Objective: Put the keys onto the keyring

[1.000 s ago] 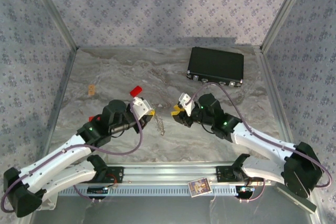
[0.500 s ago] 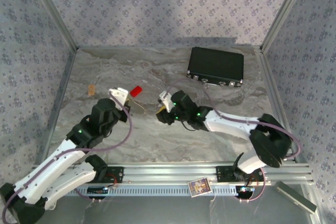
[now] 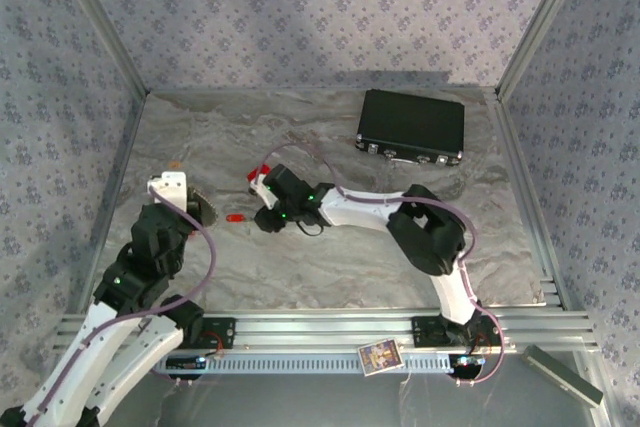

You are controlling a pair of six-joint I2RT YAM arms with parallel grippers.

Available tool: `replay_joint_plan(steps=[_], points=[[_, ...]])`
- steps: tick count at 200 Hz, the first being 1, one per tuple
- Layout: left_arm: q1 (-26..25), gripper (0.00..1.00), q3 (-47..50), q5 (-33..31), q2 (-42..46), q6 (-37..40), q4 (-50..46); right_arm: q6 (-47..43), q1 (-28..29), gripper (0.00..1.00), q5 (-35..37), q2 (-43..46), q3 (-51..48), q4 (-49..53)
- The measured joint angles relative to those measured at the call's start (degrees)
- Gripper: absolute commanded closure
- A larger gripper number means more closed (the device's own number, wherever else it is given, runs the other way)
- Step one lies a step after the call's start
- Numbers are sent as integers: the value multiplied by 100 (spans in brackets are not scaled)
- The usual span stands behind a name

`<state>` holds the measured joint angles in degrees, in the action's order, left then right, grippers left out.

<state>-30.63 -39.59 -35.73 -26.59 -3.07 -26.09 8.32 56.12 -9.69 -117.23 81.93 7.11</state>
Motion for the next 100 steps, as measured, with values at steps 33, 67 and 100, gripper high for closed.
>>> replay_joint_plan(steps=[33, 67, 100], points=[[0, 100, 4, -20, 138, -4, -144, -308, -26, 70, -168, -682, 872, 422], [0, 100, 11, -20, 249, -2, -232, -551, -48, 70, -367, -1235, 1639, 872], [0, 100, 11, -17, 289, -2, -243, -671, -48, 71, -468, -1558, 2072, 1141]])
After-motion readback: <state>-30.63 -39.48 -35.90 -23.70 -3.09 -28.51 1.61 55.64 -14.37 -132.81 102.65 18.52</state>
